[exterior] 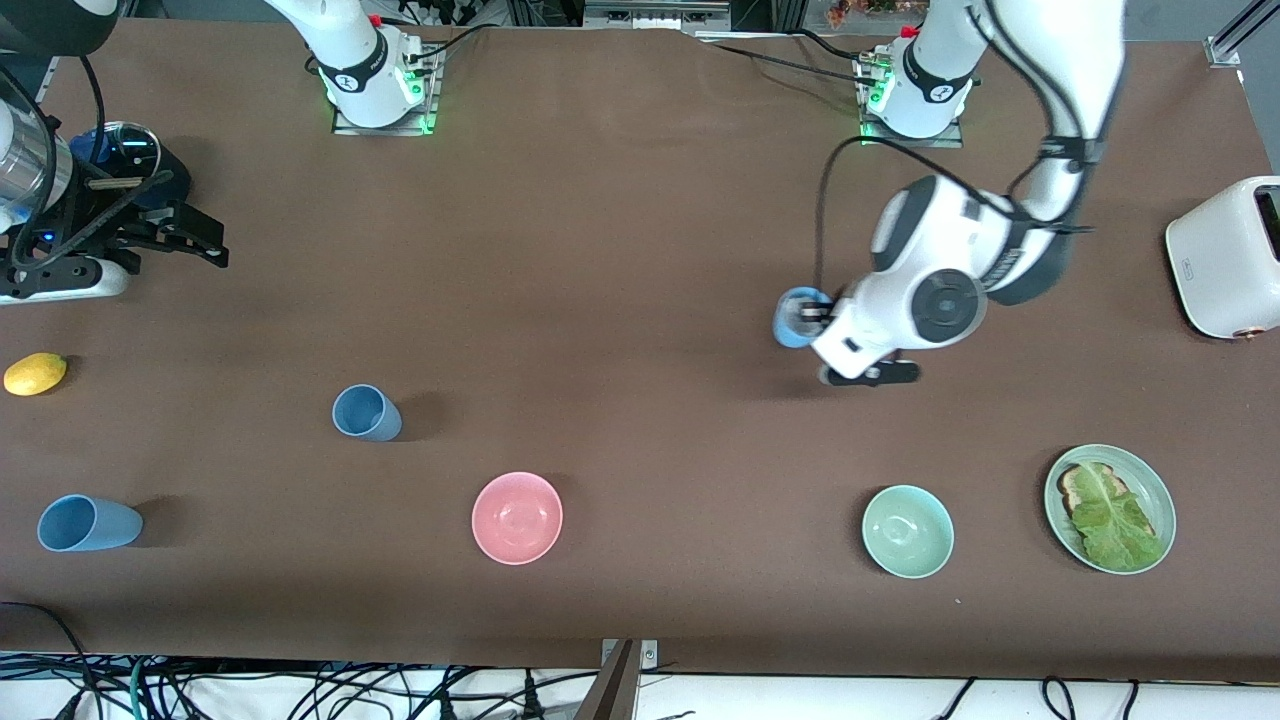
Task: Stack blue cups with both arms
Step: 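Carry the tissue cup midtable with the left gripper while the right gripper reaches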
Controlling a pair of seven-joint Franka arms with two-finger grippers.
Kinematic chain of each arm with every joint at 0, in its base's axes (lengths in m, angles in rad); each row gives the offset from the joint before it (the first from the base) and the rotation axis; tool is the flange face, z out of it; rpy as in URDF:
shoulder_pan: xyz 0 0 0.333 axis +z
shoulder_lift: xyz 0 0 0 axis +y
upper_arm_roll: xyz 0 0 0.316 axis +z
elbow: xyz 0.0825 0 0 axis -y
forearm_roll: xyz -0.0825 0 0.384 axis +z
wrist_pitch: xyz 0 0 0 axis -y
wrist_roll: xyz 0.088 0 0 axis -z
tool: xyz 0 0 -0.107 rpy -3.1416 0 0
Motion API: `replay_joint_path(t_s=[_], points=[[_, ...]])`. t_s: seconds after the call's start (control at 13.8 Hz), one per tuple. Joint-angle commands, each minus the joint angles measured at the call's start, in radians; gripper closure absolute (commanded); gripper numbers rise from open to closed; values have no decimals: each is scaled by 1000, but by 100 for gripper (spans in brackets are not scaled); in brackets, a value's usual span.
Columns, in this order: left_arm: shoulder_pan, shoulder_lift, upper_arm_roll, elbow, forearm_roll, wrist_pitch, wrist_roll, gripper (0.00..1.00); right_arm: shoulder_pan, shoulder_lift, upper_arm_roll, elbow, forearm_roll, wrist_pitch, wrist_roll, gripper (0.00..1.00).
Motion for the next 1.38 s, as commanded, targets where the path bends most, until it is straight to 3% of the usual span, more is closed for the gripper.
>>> replay_joint_path(t_s=[0.0,0.36,0.8,0.87,1.01,1.09,1.3], points=[[-56,56,15,75,-85,-13,-29,100,-2,4,3,4,-6,0,-4,0],[-168,103,15,96,-120,155,-164,100,-3,50,2,4,-2,51,-7,0],[-177,154,15,99,-120,208,-181,100,0,141,3,-25,3,201,-17,0],[-176,158,15,102,-122,206,-181,82,0,161,3,-25,3,218,-17,0],[-171,168,17,125,-135,205,-195,18,0,208,3,-27,0,260,-17,0],[-166,166,17,140,-140,202,-205,0,0,237,3,-28,0,278,-17,0],[-162,159,21,173,-139,167,-209,0,-2,271,3,-111,3,409,-14,0]])
